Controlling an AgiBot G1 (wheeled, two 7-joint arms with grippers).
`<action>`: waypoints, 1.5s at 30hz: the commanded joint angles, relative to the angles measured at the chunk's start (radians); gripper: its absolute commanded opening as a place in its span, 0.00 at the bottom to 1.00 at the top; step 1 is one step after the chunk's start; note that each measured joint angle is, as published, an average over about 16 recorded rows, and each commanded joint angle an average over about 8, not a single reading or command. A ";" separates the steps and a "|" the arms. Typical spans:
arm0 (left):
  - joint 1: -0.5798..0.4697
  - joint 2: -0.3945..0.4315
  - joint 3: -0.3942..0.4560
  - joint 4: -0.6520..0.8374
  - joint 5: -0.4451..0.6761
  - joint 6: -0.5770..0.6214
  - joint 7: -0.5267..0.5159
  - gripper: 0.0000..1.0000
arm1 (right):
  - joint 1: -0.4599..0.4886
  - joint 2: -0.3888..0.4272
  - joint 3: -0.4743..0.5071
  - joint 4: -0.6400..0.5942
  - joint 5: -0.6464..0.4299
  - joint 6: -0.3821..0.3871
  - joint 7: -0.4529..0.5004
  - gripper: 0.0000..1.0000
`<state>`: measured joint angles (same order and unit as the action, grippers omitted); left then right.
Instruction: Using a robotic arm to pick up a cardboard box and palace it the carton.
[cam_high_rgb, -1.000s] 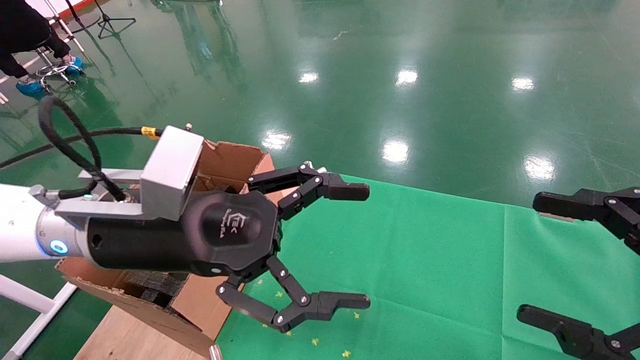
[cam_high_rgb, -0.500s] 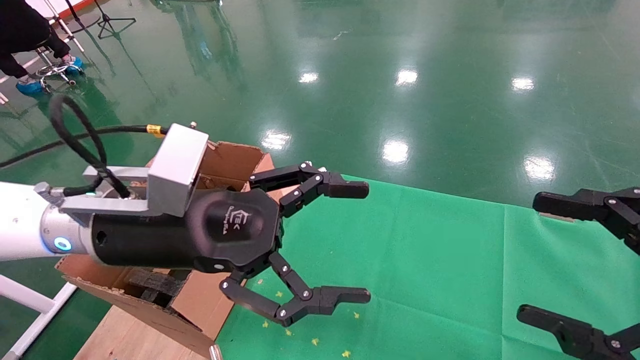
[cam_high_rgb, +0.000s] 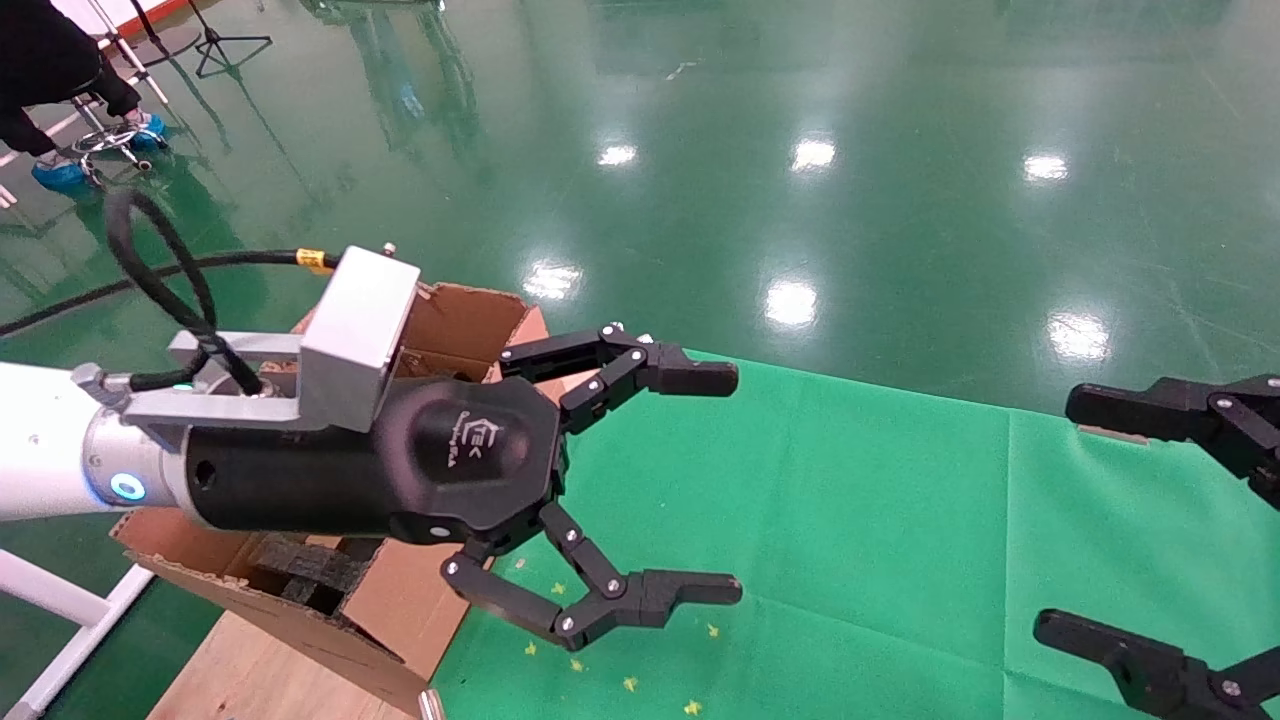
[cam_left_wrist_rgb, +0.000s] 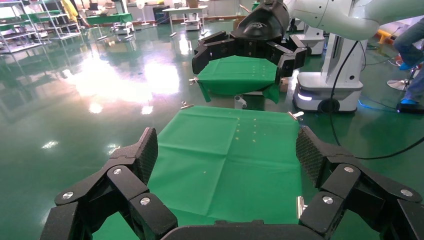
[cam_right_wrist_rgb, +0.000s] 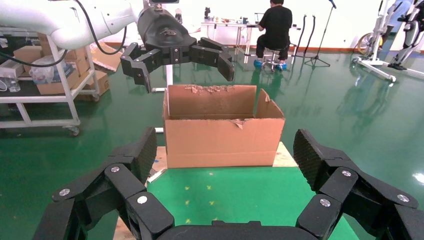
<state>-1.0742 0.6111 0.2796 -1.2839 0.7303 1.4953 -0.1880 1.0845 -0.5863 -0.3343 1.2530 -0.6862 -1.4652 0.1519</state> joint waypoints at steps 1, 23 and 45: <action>0.000 0.000 0.000 0.000 0.000 0.000 0.000 1.00 | 0.000 0.000 0.000 0.000 0.000 0.000 0.000 1.00; -0.002 0.000 0.002 0.002 0.001 -0.001 -0.001 1.00 | 0.000 0.000 0.000 0.000 0.000 0.000 0.000 1.00; -0.002 0.000 0.002 0.002 0.001 -0.001 -0.001 1.00 | 0.000 0.000 0.000 0.000 0.000 0.000 0.000 1.00</action>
<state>-1.0762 0.6112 0.2815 -1.2822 0.7317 1.4945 -0.1888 1.0845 -0.5863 -0.3343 1.2530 -0.6865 -1.4651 0.1519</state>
